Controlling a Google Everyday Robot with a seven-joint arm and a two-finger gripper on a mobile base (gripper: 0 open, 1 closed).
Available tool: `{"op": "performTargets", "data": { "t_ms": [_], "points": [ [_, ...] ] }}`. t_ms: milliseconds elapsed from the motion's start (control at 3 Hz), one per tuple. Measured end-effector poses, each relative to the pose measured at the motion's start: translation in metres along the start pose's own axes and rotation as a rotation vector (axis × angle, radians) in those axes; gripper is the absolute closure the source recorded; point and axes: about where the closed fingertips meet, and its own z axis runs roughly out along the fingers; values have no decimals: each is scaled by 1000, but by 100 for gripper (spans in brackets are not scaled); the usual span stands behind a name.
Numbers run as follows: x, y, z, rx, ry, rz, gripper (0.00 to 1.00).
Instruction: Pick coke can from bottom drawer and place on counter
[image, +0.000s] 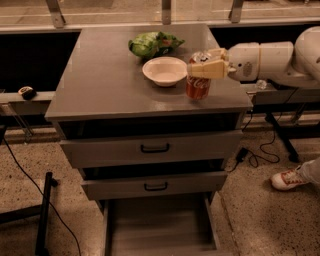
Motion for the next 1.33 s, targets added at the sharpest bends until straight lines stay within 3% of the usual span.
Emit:
{"op": "performTargets", "data": {
  "t_ms": [667,1000,1333],
  "points": [
    [17,0,10,-19,-16,34,11],
    [27,-9,-4,30,0,29,0],
    [41,-23,-26,99,-9,41,0]
  ]
}}
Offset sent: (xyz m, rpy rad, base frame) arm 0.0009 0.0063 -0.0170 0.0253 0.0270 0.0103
